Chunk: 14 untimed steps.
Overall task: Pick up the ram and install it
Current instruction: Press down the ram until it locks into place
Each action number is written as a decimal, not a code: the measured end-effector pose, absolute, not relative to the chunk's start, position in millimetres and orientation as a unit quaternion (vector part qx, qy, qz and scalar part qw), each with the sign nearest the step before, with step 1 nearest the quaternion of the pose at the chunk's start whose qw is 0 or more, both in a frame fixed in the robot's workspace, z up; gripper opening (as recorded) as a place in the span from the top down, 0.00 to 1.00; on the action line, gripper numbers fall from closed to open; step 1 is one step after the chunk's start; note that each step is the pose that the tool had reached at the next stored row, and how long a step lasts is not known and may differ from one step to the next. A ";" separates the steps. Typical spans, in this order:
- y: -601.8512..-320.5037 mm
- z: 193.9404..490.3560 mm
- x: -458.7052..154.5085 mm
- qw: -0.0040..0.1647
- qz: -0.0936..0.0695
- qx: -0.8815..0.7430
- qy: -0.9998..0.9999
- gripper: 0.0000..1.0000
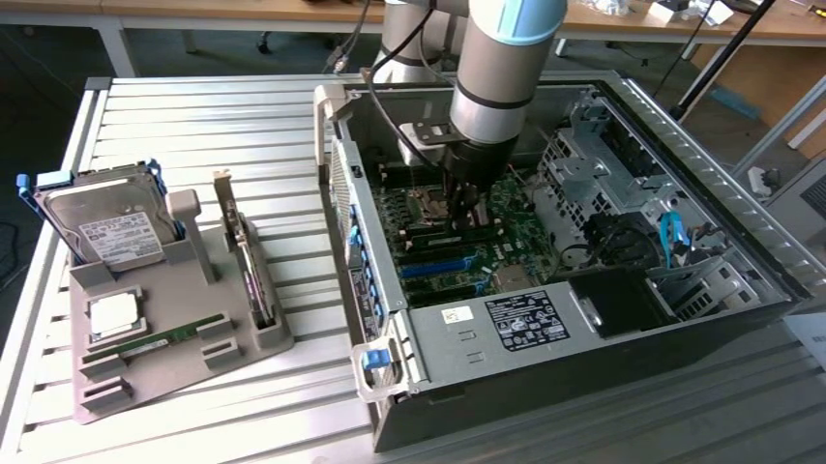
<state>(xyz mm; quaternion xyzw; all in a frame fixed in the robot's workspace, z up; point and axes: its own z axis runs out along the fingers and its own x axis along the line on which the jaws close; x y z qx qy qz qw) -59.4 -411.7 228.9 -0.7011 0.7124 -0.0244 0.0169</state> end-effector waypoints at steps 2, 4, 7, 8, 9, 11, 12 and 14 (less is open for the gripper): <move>-411.5 230.5 -59.4 0.018 -0.024 -0.701 0.712 0.89; -411.5 235.1 -59.3 0.018 -0.024 -0.701 0.712 0.89; -411.6 243.5 -59.4 0.017 -0.024 -0.701 0.712 0.89; -411.6 246.3 -59.4 0.017 -0.024 -0.701 0.712 0.89; -411.6 249.0 -59.4 0.017 -0.024 -0.701 0.712 0.89; -411.6 256.0 -59.4 0.017 -0.024 -0.701 0.712 0.89; -411.6 259.9 -59.4 0.017 -0.024 -0.701 0.712 0.89; -411.6 268.4 -59.4 0.017 -0.024 -0.701 0.712 0.89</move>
